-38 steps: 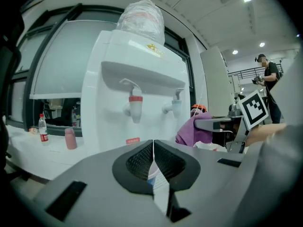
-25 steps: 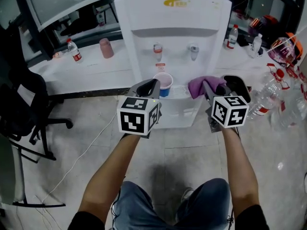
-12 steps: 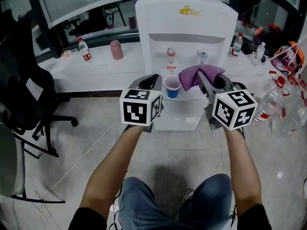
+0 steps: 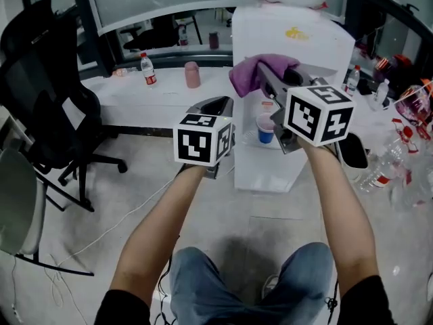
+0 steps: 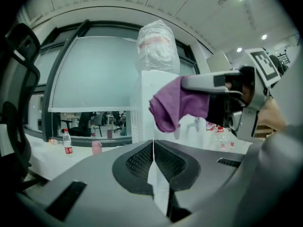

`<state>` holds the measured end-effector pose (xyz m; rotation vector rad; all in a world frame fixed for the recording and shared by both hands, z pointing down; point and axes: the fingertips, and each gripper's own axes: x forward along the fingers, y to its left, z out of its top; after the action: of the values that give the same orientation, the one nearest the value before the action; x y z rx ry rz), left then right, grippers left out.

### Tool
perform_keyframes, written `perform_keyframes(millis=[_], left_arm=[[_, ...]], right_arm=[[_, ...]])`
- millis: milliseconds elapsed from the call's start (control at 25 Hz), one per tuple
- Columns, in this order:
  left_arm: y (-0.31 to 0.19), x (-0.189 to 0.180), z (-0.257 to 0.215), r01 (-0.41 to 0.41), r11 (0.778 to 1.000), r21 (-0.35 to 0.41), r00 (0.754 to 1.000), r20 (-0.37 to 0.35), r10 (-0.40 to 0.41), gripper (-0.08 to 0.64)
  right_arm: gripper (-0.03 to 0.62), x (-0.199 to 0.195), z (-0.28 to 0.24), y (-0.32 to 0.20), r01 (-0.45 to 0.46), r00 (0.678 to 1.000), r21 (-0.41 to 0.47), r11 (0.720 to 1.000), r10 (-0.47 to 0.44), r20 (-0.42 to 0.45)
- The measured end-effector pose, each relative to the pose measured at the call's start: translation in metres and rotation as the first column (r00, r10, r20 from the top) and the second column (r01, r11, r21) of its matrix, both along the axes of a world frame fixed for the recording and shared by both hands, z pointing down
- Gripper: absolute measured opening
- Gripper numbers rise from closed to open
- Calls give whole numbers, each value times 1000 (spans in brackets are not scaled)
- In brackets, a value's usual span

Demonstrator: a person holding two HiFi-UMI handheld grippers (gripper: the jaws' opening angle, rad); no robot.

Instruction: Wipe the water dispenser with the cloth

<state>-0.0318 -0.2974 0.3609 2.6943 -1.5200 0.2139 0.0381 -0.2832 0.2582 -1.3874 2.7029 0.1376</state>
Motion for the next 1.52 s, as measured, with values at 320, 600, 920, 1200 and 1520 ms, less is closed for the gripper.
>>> perform_keyframes(millis=[320, 600, 920, 1200, 1520], left_arm=[[13, -29, 4, 30, 1000, 4, 999, 26, -30, 29], [12, -46, 5, 61, 998, 17, 998, 0, -61, 29], [7, -49, 30, 75, 997, 1, 997, -15, -75, 29], [3, -47, 54, 65, 998, -19, 998, -16, -65, 28], [2, -44, 81, 59, 997, -47, 998, -30, -60, 29]], right_arm=[[40, -34, -28, -33, -8, 999, 21, 1000, 7, 49], [40, -42, -1, -53, -7, 992, -60, 998, 14, 122], [40, -53, 60, -62, 10, 994, -144, 989, 5, 105], [40, -66, 105, -63, 22, 999, -177, 984, -15, 40], [40, -60, 165, -61, 12, 1000, -263, 965, -5, 29]])
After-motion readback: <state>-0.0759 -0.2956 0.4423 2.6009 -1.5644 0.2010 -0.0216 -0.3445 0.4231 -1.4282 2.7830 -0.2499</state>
